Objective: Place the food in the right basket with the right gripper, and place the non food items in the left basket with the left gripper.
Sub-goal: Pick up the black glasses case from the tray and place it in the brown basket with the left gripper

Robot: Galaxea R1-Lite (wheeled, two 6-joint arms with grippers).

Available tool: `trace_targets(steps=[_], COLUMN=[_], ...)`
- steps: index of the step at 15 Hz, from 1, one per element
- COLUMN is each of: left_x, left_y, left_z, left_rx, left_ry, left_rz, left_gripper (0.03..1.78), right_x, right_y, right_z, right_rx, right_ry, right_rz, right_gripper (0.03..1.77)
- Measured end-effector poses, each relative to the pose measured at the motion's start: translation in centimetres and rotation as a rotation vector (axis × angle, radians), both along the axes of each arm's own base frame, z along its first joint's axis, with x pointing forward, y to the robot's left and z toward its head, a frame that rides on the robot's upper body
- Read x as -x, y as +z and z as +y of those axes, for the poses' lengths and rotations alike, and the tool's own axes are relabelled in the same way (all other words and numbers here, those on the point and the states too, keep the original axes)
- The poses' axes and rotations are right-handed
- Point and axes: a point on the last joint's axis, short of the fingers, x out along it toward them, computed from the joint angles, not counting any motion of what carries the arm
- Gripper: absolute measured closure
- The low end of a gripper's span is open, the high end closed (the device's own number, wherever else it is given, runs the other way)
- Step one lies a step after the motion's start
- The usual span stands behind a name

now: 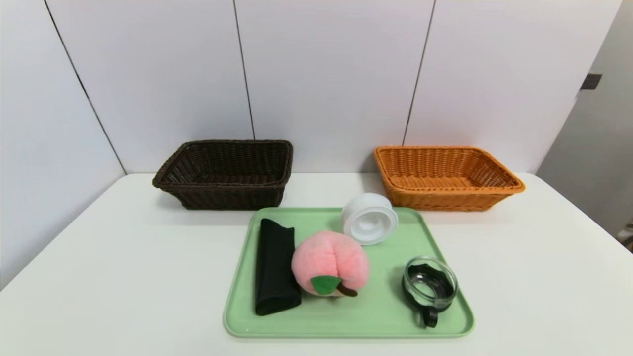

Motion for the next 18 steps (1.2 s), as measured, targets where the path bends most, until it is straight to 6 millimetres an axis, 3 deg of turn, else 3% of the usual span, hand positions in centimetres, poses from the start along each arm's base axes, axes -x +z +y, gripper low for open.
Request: trace_targets(steps=[10,12,14,18], left_x=[0.0,0.0,0.6,1.4], left_y=[0.1,0.1,1.4,6.6], left_z=[0.1,0.1,0.0,0.0], left_rx=[0.081,0.073,0.080,0.135], left_ry=[0.024,0.021,0.016,0.005], left_rz=[-0.005,0.002,-0.004,0.066], left_gripper=[0.12,0.12,0.12,0.12], right_x=[0.0,0.5,1.3,1.1], right_y=[0.1,1.6,3.6,7.9], right_z=[0.0,0.0,0.0,0.0], right_rx=[0.003,-0.009,-0.016,-0.020], right_ry=[-0.002,-0.004,-0.003,0.002], right_rz=[-0.004,-0.050,-0.060,-0.005], right_gripper=[0.09,0.09,0.09,0.09])
